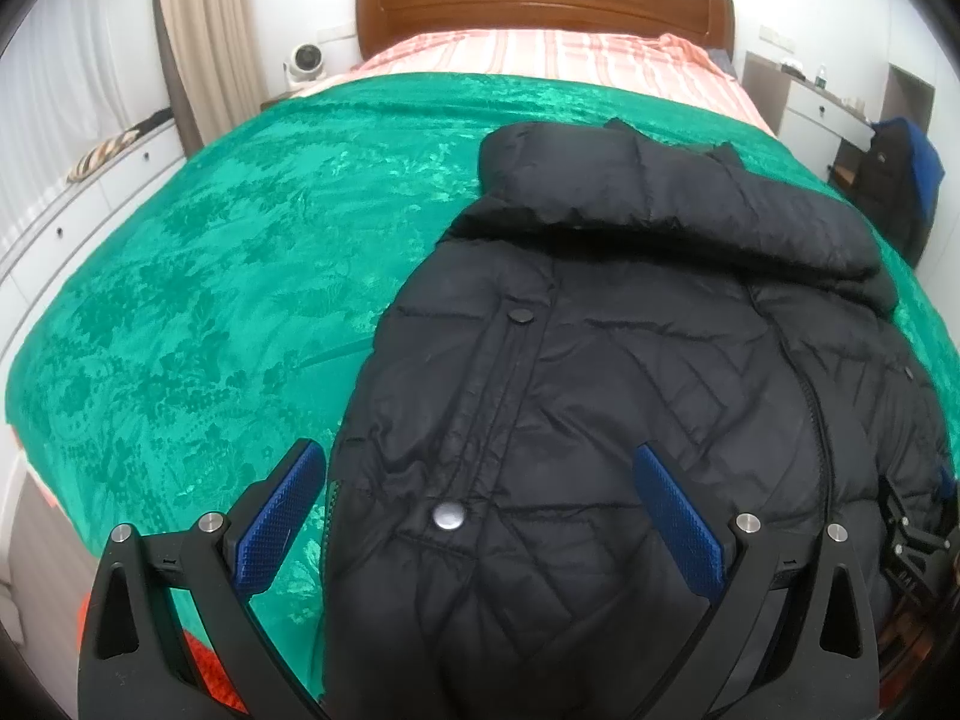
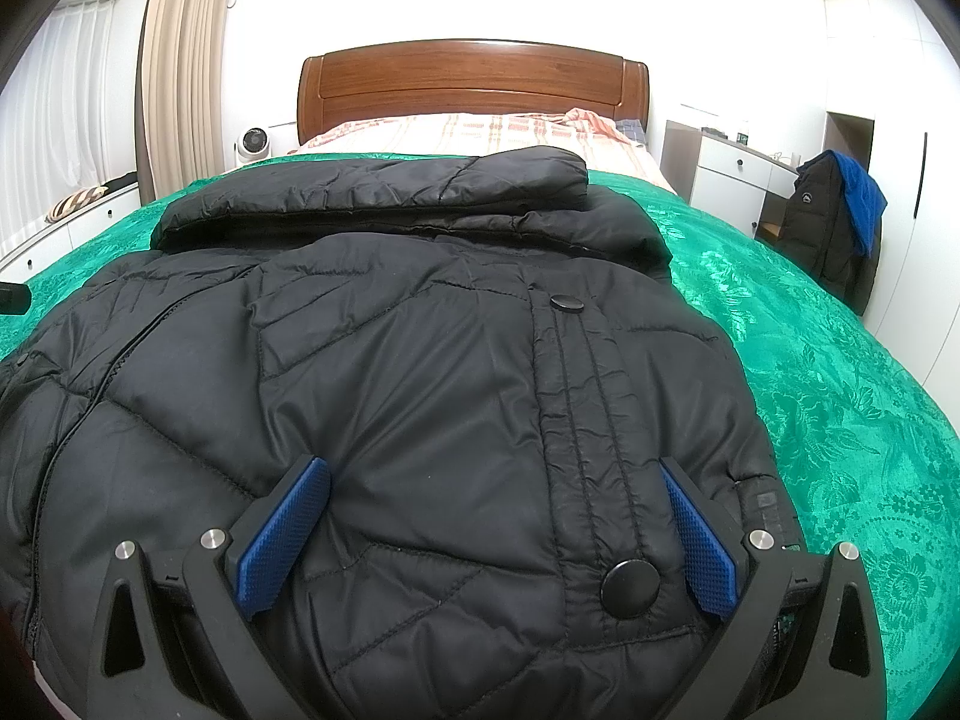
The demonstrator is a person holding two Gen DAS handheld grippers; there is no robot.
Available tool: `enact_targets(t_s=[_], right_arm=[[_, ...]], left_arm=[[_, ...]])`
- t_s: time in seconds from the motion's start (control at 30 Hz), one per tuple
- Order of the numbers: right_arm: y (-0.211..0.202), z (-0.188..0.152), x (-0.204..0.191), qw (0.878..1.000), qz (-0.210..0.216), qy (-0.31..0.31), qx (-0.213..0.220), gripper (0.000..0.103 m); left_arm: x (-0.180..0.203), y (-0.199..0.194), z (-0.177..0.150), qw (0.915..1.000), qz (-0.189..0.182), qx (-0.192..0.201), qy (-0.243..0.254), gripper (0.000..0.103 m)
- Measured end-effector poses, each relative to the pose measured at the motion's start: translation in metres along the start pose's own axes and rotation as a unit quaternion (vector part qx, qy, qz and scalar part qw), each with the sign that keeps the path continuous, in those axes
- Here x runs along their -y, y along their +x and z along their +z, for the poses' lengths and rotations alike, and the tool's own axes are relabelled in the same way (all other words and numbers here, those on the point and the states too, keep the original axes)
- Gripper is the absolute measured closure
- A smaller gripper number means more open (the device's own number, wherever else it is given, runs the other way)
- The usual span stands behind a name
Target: Fold large clothes
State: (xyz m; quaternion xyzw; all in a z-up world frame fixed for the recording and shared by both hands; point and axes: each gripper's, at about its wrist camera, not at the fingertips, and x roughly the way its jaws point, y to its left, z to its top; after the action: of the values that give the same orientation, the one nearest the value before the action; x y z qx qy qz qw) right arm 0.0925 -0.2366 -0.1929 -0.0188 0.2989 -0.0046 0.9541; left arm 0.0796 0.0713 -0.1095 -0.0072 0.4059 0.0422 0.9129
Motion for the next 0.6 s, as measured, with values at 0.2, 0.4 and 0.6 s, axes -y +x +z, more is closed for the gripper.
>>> enact_targets(t_s=[0.2,0.4,0.6], right_arm=[[0.0001,0.0001,0.0001,1.0,0.0,0.0,0.0,0.0],[0.0001,0.0002,0.0001,1.0,0.0,0.0,0.0,0.0],[0.0001,0.0002,0.0,1.0,0.0,0.0,0.0,0.0]], left_arm=[[0.0007,0.0005,-0.0006,1.0,0.001,-0.002,0.0,0.0],[0.0004,0.0007,-0.0008,1.0,0.002,-0.002,0.0,0.0],[0.0006,0.001,-0.0009,1.0,0.002,-0.001,-0.001,0.0]])
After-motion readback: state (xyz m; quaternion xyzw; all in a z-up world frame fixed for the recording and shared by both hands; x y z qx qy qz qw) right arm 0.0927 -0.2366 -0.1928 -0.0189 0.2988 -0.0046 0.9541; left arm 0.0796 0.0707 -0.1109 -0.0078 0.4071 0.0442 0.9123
